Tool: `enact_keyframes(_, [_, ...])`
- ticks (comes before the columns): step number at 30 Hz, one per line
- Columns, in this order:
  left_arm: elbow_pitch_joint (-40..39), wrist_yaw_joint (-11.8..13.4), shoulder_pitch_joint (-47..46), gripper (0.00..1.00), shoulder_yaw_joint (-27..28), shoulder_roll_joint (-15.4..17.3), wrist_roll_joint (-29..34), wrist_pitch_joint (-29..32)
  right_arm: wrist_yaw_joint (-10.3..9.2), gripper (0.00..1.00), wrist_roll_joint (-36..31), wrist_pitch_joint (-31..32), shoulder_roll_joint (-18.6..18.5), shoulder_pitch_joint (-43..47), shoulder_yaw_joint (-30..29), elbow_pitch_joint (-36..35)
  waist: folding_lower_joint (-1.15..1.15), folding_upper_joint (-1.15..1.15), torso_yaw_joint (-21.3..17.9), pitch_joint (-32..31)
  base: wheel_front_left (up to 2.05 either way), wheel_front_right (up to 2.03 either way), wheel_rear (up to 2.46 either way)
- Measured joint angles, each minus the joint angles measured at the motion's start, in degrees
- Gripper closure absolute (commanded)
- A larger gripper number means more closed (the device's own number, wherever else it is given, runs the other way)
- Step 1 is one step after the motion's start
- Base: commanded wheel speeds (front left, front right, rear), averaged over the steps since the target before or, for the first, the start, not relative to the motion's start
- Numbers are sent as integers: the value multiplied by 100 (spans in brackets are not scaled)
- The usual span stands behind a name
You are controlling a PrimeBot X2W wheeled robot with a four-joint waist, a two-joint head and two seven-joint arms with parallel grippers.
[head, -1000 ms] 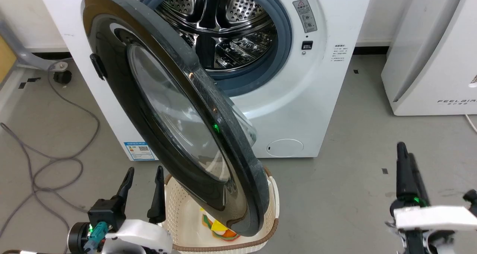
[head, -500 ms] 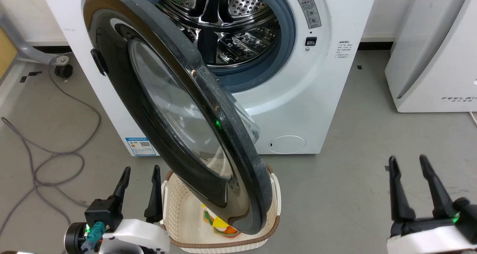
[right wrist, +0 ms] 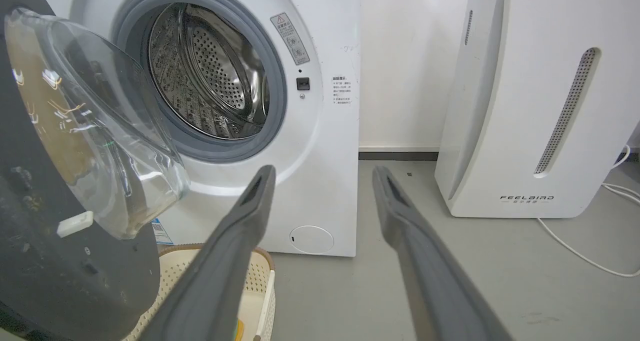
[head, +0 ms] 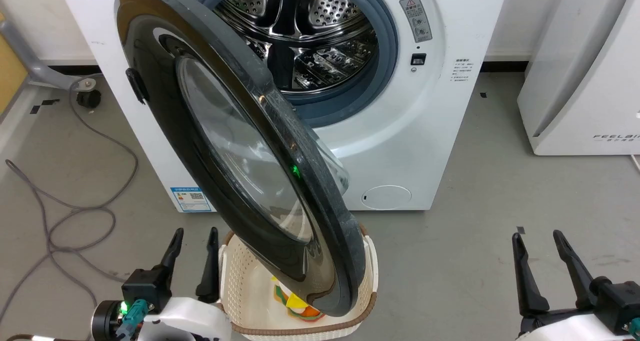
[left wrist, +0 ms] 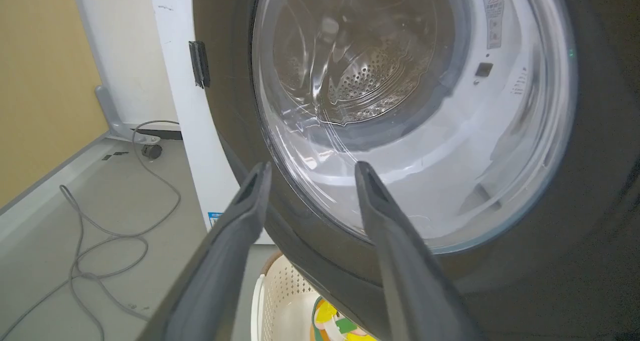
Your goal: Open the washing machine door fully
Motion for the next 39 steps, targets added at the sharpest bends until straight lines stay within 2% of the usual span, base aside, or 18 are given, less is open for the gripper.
enact_keyframes(1, [8, 0, 0, 100, 2, 1, 0, 0, 0, 0, 0, 1, 0, 0, 2, 8, 0, 0, -3, -3, 0, 0, 0])
enact_keyframes(12, [-19, 11, 0, 100, 58, 8, -5, 0, 0, 0, 69, 1, 0, 0, 65, 115, 0, 0, -70, -34, 0, 0, 0])
enact_keyframes(17, [-291, 215, -26, 100, 116, 4, -45, 1, 0, 0, 112, 0, 1, 1, 69, 132, 0, 0, -75, -58, 0, 0, 0])
enact_keyframes(23, [-1159, 513, -285, 100, 90, -8, 4, 107, 0, 0, 130, 0, 1, 3, 69, 153, 1, 0, -65, -67, 0, 0, 0])
enact_keyframes(28, [-2161, 667, -613, 100, -38, -16, 138, 201, 0, 0, 162, 2, 2, 4, 74, 170, 1, 0, -59, -92, 0, 0, 0])
enact_keyframes(33, [-3193, 693, -1078, 100, -305, -24, 208, 280, 0, 0, 169, 35, 2, 12, 65, 180, 1, 0, -51, -97, 0, 0, 0])
enact_keyframes(39, [-3931, 553, -1609, 100, -1178, -52, 170, 606, 0, 0, 171, 43, 2, 19, 64, 200, 1, 0, -56, -88, 0, 0, 0])
